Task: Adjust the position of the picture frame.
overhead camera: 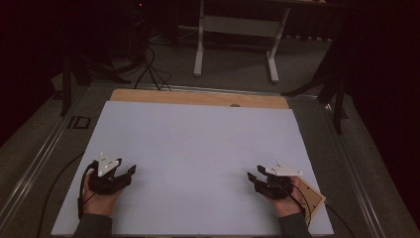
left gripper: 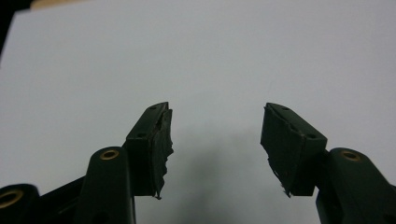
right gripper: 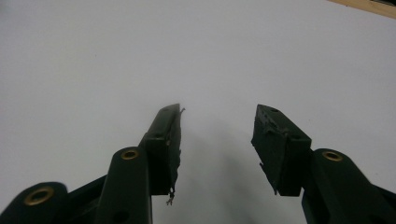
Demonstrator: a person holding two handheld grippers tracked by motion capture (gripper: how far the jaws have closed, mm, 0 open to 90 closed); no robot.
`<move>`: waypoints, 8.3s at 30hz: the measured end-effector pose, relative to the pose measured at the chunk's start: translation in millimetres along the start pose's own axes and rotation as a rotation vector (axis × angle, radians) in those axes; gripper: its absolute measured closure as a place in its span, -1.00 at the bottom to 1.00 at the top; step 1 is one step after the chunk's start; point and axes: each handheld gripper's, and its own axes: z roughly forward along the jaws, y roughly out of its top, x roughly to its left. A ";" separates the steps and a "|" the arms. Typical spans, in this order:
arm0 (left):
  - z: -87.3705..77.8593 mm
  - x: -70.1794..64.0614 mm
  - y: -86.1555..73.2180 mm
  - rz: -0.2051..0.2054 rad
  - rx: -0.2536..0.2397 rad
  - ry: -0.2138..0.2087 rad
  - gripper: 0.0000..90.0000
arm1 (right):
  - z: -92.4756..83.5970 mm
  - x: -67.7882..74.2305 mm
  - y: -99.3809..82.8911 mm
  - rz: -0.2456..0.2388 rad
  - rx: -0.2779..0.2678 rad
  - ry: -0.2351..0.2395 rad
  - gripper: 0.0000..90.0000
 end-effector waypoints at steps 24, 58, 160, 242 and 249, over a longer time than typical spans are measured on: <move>-15.0 4.5 -1.7 -0.025 -0.050 0.009 -0.02 | -14.5 -13.2 -3.1 0.064 0.015 -0.040 0.16; -6.8 -0.8 -0.4 0.016 -0.028 0.006 -0.01 | -46.6 -59.5 -21.9 0.150 0.094 -0.211 1.00; -1.6 -6.1 -0.2 0.049 -0.024 0.009 0.00 | 51.5 -44.3 31.0 0.025 0.206 -0.249 1.00; 9.0 -45.4 9.2 0.139 -0.017 -0.078 -0.01 | 18.8 -35.9 9.0 0.224 0.201 -0.053 0.67; 16.2 -67.0 16.2 0.144 -0.035 -0.131 -0.02 | 33.8 -21.0 18.7 0.204 0.194 -0.033 0.67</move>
